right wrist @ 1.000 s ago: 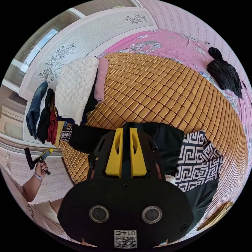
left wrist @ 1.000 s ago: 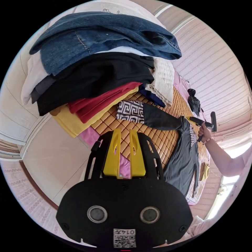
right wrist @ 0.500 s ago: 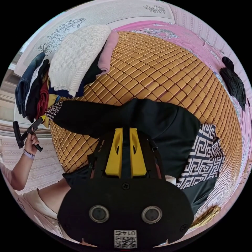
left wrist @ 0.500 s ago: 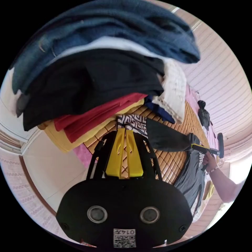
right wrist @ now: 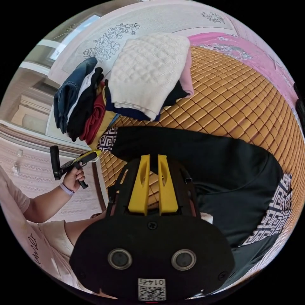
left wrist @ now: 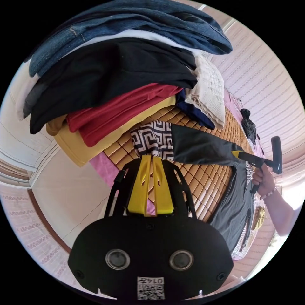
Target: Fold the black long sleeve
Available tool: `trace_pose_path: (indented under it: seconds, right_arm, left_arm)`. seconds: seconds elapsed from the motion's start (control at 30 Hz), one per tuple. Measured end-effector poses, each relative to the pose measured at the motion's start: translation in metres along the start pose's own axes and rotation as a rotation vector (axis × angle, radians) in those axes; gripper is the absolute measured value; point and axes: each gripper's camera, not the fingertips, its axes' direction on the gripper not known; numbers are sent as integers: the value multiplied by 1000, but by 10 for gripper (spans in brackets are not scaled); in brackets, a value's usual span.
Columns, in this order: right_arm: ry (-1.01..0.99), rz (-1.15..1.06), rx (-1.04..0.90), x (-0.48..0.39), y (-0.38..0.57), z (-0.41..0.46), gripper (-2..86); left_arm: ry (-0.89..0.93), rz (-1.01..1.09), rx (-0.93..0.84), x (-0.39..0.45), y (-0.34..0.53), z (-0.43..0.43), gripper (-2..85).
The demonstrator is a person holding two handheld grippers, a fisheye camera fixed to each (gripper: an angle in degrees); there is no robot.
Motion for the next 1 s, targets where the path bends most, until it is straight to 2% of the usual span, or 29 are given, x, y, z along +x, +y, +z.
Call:
trace_pose_path:
  seconds: [0.1,0.27,0.4,0.5,0.6,0.77,0.87,0.93,1.0]
  right_arm:
    - [32,-151,-15,-39,-8,25,76]
    - [143,-444,-43,-96,-18,65,102]
    - [239,-517,-50,-113,-14,90,114]
    - [320,-477,-159,-108,-6,111,82]
    - [290,-476,-132,-101,14,105,9]
    - [120,-282,-57,-65,54,73,-5]
    - [-12,-148,83,-34,93,29,-5]
    - [-35,-117,155,-16,120,-3,-4]
    - [-55,-33,294,15,170,-56,-3]
  left_arm:
    - [-19,-28,-14,2,4,8,2]
    - [54,-103,25,-1,8,12,57]
    - [71,-80,27,4,6,25,74]
    - [56,-68,-16,10,5,40,52]
    - [69,-44,-43,18,6,47,23]
    - [144,-71,-92,27,7,53,-7]
    - [283,8,-43,51,12,39,-10]
    - [484,112,31,85,15,10,-10]
    - [599,227,83,118,18,-14,-10]
